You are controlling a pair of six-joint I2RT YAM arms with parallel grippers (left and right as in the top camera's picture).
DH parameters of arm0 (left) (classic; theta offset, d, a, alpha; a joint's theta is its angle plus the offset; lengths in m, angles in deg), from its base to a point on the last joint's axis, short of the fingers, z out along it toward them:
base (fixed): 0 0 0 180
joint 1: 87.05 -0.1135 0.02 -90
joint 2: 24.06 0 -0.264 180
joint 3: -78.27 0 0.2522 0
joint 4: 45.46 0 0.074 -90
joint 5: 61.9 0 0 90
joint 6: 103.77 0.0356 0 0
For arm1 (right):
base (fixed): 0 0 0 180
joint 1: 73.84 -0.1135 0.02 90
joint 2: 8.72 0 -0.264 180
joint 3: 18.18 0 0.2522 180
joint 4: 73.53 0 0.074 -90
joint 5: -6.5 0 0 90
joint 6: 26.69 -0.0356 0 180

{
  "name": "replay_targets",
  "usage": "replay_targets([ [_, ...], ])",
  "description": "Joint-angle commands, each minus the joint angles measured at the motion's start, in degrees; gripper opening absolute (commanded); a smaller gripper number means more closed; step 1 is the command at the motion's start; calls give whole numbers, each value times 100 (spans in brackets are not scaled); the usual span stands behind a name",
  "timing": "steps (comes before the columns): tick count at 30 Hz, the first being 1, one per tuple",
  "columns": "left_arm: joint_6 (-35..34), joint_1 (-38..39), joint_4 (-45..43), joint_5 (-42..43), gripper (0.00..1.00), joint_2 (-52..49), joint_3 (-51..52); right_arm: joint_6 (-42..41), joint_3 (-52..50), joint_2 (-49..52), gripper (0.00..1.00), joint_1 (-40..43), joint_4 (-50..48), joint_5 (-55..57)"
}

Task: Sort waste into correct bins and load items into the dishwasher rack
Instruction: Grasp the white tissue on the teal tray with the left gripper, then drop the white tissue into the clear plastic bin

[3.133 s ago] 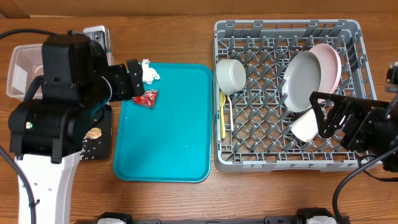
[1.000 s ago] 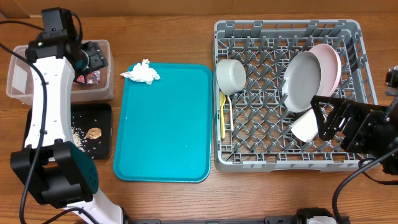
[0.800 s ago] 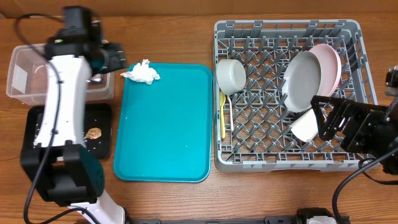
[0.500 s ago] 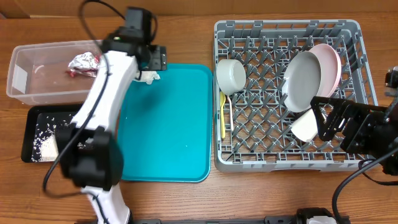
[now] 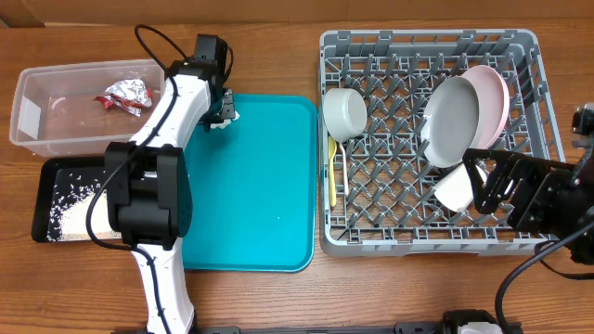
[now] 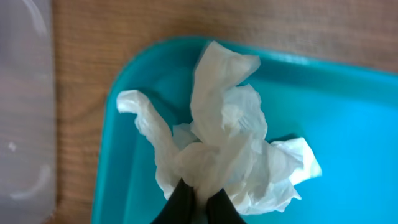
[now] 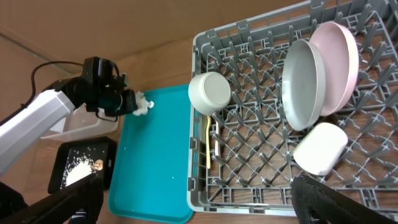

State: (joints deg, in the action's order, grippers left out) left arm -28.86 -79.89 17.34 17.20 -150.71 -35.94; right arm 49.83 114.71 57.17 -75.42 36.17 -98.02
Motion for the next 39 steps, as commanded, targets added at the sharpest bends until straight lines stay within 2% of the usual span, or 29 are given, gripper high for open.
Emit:
replay_targets([
  [1, -31, 48, 363, 612, 4, 205, -92, -4, 17, -24, 100, -28, -39, 146],
  [7, -26, 39, 1191, 1082, 4, 1259, -186, -7, 17, -24, 100, -28, -129, 210],
  [10, 9, -94, 1169, 804, 4, 1875, -186, -4, 17, -24, 100, -28, -129, 210],
  [13, 2, -398, 997, 81, 4, 2282, -184, -7, 17, -24, 100, -28, -127, 208],
  [15, 2, -682, 874, -138, 4, 2347, -184, -9, 17, -24, 100, -28, -125, 208],
  [21, -24, -1731, 634, -4, 4, 1869, -184, -7, 20, -7, 100, -28, -164, 208],
  [22, 44, -1832, 614, 160, 20, 1805, -184, -4, 20, -7, 100, -28, -175, 208],
  [24, 568, -1971, 699, 992, 39, 1838, -205, 101, 20, -11, 100, -28, -247, 210],
  [28, 726, -1976, 1237, 1460, 56, 2201, -688, 149, 20, -9, 100, -28, -459, 205],
  [31, 765, -1932, 1786, 1569, 96, 2605, -1303, 170, 20, -9, 100, -28, -439, 205],
  [32, 767, -1921, 2000, 1628, 100, 2750, -1517, 168, 20, -11, 100, -28, -426, 203],
  [39, 1113, -1648, 3303, 2415, 100, 3987, -2468, 168, 22, -81, 100, -28, -435, 203],
])
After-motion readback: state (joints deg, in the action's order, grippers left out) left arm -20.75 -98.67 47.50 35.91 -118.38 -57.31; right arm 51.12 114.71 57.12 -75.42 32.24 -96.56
